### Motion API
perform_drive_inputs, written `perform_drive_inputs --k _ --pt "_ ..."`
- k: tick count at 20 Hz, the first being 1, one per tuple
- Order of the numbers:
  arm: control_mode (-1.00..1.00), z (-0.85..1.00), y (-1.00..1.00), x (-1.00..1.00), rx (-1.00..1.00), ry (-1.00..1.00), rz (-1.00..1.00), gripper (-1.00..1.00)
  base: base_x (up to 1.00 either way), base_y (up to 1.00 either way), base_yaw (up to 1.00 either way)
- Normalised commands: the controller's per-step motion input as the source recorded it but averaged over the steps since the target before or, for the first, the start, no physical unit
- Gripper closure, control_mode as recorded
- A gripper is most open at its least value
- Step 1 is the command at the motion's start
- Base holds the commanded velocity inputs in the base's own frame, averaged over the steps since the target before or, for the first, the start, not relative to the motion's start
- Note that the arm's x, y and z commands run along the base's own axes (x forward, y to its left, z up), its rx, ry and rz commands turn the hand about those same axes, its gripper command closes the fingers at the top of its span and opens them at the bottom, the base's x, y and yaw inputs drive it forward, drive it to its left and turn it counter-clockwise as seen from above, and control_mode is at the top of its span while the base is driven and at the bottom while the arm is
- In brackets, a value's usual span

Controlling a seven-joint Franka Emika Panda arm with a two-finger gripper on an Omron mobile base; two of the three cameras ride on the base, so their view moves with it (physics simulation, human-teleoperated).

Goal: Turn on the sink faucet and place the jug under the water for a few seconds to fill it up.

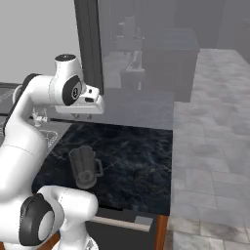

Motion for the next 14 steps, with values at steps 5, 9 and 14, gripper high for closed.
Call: perform_drive_inputs --k 5,9,14 --pt "1.0 0.0 0.0 0.0 0.0 0.0 0.0 -1.0 -0.23 0.34 -0.01" --pt "1.0 0.0 0.0 0.0 0.0 0.0 0.0 -1.0 -0.17 0.65 0.0" --pt "1.0 0.0 0.0 0.0 0.0 0.0 0.0 -1.0 -0.01 0.46 0.0"
